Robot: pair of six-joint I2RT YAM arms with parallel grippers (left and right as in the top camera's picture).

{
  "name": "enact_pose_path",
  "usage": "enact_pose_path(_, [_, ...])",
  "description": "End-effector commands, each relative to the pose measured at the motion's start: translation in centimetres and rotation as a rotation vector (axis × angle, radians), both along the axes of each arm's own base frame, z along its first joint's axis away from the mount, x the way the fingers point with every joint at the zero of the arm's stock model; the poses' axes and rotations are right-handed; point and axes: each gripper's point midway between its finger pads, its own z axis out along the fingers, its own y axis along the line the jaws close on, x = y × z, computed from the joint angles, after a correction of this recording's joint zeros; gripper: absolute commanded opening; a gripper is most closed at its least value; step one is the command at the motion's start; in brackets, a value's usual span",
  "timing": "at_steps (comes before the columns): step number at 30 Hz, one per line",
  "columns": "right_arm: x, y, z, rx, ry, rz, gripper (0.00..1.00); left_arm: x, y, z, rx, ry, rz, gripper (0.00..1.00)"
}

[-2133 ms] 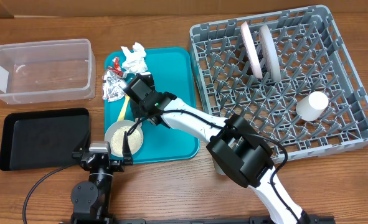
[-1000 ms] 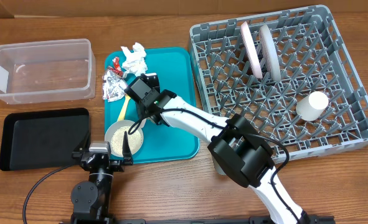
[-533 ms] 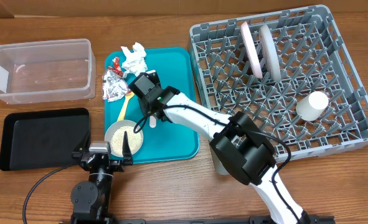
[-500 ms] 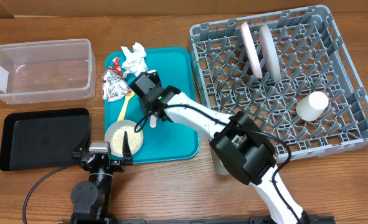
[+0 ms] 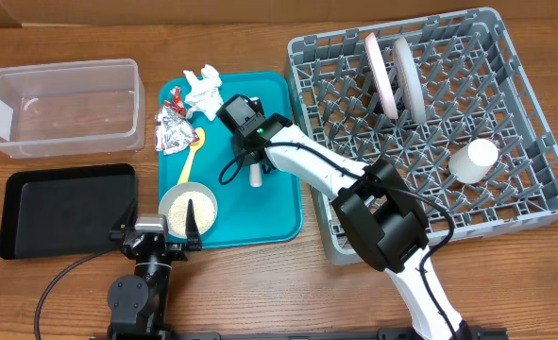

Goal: Sort waste into correct bins and load items into the dishwasher rack
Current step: 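Lower the right gripper and grasp the white fork's handle, then carry the white fork to the rack's back left and release it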

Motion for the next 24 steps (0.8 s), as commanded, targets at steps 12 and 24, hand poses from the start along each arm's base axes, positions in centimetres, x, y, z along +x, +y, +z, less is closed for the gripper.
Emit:
enact_pose_path(12, [-0.2,2.0,4.6,-0.035,0.000,0.100,0.20,0.0,0.0,0.1,0.008,-0.006,-0.002,1.00])
enact_pose_path(24, [-0.1,1.4,9.6,0.014,0.037,0.138,0.34,0.0,0.0,0.1,0.008,-0.006,-0.002,1.00])
